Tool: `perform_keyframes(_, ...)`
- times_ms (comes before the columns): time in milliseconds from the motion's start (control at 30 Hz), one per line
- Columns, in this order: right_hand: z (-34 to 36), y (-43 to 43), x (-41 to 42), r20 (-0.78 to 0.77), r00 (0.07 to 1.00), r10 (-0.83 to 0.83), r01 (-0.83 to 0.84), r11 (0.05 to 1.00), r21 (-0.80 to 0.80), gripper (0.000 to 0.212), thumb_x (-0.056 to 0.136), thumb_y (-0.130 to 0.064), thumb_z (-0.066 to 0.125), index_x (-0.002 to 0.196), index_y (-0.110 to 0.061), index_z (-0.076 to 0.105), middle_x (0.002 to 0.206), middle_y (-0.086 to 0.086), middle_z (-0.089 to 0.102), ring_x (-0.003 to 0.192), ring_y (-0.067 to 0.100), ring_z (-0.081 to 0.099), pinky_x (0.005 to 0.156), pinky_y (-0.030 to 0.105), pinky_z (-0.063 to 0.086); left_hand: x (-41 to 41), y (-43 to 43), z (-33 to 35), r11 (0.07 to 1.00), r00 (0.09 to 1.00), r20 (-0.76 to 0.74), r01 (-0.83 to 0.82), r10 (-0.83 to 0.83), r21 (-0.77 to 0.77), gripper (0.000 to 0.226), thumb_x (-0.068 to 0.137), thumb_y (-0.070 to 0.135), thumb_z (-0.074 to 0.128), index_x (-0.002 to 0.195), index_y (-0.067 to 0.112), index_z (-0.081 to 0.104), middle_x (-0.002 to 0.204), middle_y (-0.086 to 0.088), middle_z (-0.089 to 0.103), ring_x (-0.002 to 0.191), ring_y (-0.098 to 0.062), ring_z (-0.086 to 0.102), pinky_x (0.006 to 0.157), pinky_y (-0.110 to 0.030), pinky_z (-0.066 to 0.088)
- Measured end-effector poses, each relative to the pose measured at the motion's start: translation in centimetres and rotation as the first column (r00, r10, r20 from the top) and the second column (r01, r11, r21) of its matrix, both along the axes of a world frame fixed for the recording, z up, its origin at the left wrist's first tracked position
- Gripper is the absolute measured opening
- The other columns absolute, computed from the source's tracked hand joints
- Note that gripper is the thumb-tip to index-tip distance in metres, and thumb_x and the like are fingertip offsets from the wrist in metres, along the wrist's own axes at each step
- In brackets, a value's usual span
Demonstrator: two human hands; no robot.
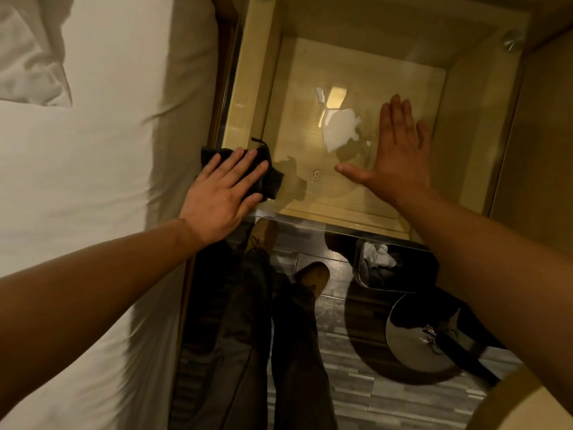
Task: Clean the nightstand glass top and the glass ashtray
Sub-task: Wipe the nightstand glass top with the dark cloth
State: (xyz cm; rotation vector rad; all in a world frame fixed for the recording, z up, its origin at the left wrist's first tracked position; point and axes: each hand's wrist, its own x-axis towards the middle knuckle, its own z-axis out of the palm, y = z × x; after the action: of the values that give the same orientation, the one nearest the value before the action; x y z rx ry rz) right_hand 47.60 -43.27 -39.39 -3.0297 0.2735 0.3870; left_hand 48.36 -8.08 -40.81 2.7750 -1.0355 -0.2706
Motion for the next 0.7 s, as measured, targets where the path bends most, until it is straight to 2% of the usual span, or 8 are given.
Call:
perform_keyframes(167,-0.1,-0.2,0.0,-0.005,1.0,0.004,-0.003,0.999,0.036,0.134,0.068,-0.105,0.027,0.163,-0.013,0.001,0.173,0.008,-0.005,0.159,0.022,-0.009,0.125,0.05,-0.002,-3.6,0.8,0.1,0.994,0.997,-0.036,-0.07,0.067,-0.085,0.053,0.113,0.044,0.033,0.16,0.02,0.039,0.169,-0.005,0.03,0.159,-0.021,0.025,0.129,-0.046,0.02)
perform_keyframes(367,-0.1,-0.7,0.1,-0.036,0.999,-0.007,0.011,0.994,0.109,0.136,0.066,-0.105,0.03,0.163,-0.016,-0.001,0.173,0.006,-0.009,0.158,0.021,-0.011,0.124,0.049,-0.003,-9.1,-1.5,3.0,0.923,0.915,-0.325,-0.319,0.24,-0.215,0.05,0.108,0.037,0.043,0.151,0.013,0.053,0.159,-0.005,0.048,0.15,-0.017,0.038,0.126,-0.042,0.029)
perform_keyframes(433,0.4,-1.0,0.2,-0.071,0.997,-0.017,0.028,0.986,0.165,0.135,0.066,-0.104,0.032,0.163,-0.017,-0.004,0.172,0.004,-0.012,0.158,0.02,-0.014,0.125,0.049,-0.004,-10.0,-2.7,4.9,0.856,0.774,-0.563,-0.472,0.288,-0.212,0.045,0.11,0.038,0.048,0.151,0.021,0.054,0.151,0.005,0.056,0.141,-0.01,0.048,0.117,-0.025,0.039)
perform_keyframes(500,1.3,-1.1,0.0,-0.079,0.996,-0.031,0.049,0.968,0.245,0.131,0.068,-0.101,0.034,0.164,-0.02,-0.004,0.172,0.001,-0.013,0.157,0.017,-0.015,0.126,0.048,-0.004,-9.9,-4.3,7.2,0.724,0.54,-0.792,-0.662,0.284,-0.192,0.028,0.11,0.036,0.047,0.129,0.028,0.066,0.118,0.018,0.074,0.115,-0.012,0.069,0.086,-0.009,0.048)
perform_keyframes(533,2.0,-1.0,-0.3,-0.067,0.997,-0.034,0.053,0.951,0.304,0.127,0.07,-0.098,0.036,0.164,-0.022,-0.003,0.173,-0.001,-0.012,0.157,0.015,-0.015,0.126,0.047,-0.003,-9.5,-5.1,8.3,0.639,0.435,-0.863,-0.747,0.257,-0.186,0.026,0.109,0.038,0.047,0.118,0.027,0.069,0.1,0.017,0.077,0.103,-0.014,0.073,0.079,-0.01,0.049)
perform_keyframes(600,3.6,-0.3,-1.4,-0.06,0.997,-0.049,0.072,0.879,0.471,0.114,0.077,-0.092,0.042,0.164,-0.029,0.004,0.173,-0.007,-0.006,0.157,0.009,-0.008,0.124,0.044,0.001,-8.3,-6.6,10.2,0.472,0.287,-0.94,-0.865,0.183,-0.172,0.036,0.105,0.047,0.047,0.115,0.022,0.071,0.101,0.006,0.079,0.098,-0.014,0.076,0.079,-0.019,0.056)
perform_keyframes(633,4.6,0.3,-2.2,-0.087,0.994,-0.068,0.107,0.803,0.586,0.106,0.079,-0.09,0.043,0.163,-0.035,0.009,0.172,-0.011,0.0,0.156,0.006,-0.001,0.123,0.043,0.006,-7.5,-7.3,11.0,0.393,0.217,-0.968,-0.907,0.125,-0.152,0.041,0.102,0.051,0.048,0.119,0.022,0.072,0.107,0.002,0.08,0.102,-0.017,0.077,0.081,-0.024,0.059)
perform_keyframes(700,6.8,1.8,-3.3,-0.206,0.972,-0.109,0.232,0.536,0.812,0.097,0.077,-0.092,0.046,0.158,-0.044,0.026,0.168,-0.016,0.021,0.151,0.002,0.019,0.122,0.041,0.02,-5.7,-8.7,12.2,0.245,0.033,-0.998,-0.968,-0.062,-0.047,0.048,0.101,0.054,0.05,0.132,0.022,0.069,0.122,-0.007,0.078,0.114,-0.026,0.074,0.089,-0.038,0.062)
